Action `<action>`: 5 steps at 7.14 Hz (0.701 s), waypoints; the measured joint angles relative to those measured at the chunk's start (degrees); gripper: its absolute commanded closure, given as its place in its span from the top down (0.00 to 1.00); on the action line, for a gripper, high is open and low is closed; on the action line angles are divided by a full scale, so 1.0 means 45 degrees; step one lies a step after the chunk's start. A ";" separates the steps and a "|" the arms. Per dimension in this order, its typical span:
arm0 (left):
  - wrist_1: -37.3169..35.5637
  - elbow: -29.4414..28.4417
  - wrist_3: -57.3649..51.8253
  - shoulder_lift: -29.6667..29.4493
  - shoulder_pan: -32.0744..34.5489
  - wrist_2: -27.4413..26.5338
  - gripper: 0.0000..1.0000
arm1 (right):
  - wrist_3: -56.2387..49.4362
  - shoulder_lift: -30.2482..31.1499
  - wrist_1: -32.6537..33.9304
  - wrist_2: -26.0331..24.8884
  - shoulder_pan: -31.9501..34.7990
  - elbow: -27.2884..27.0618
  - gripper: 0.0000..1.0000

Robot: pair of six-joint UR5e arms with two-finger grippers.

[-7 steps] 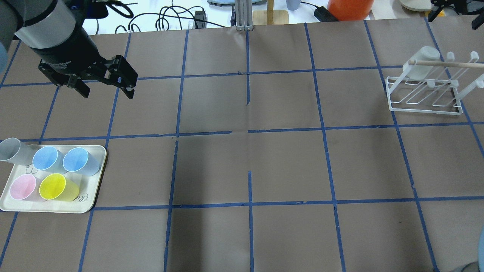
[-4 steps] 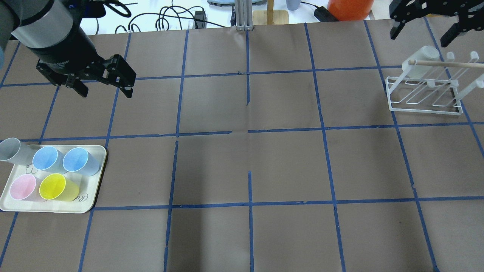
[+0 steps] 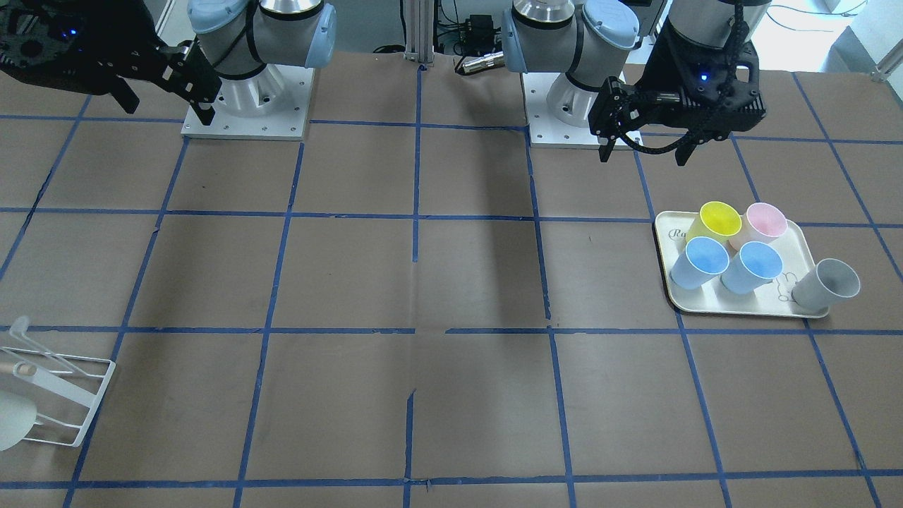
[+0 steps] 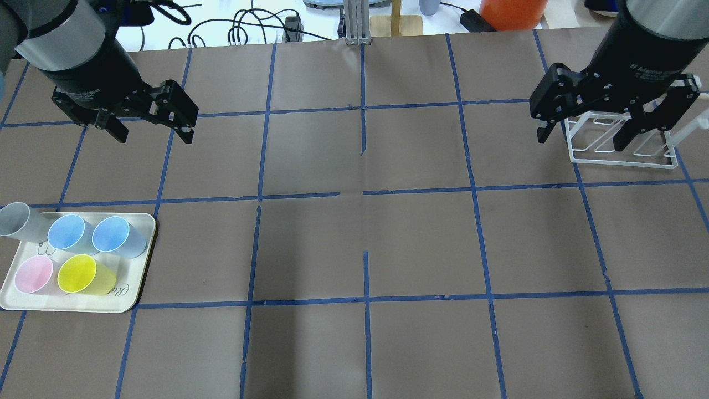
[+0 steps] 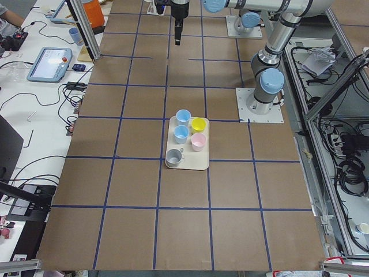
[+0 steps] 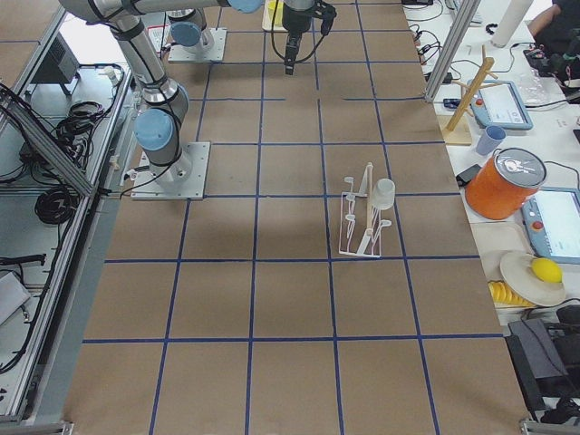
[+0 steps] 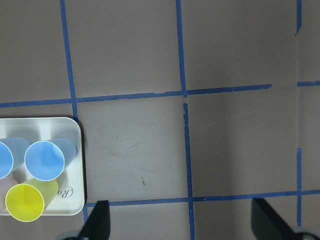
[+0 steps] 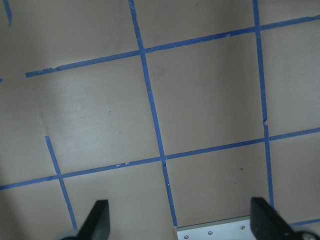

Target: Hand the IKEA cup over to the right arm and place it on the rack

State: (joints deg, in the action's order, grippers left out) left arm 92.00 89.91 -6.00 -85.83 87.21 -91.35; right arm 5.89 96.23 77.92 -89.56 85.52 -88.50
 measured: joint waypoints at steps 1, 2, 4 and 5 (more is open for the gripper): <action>-0.0018 -0.0033 0.0059 -0.0094 0.0008 0.0002 1.00 | 0.0250 0.0032 0.0327 -0.0022 0.0322 -0.0169 1.00; -0.0034 -0.0044 0.0088 -0.0170 0.0013 -0.0002 1.00 | 0.0313 0.0029 0.0473 -0.0013 0.0573 -0.0333 1.00; -0.0039 0.0001 0.0019 -0.0080 0.0005 0.0014 1.00 | 0.0335 0.0098 0.0894 -0.0069 0.0740 -0.1094 1.00; -0.0047 0.0008 0.0010 -0.0079 -0.0002 0.0013 1.00 | 0.0367 0.0101 0.1304 -0.0059 0.0752 -0.1310 1.00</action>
State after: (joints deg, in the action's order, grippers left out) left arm 91.79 89.95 -5.95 -86.18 87.20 -91.30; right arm 7.55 96.68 83.79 -89.83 88.91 -94.39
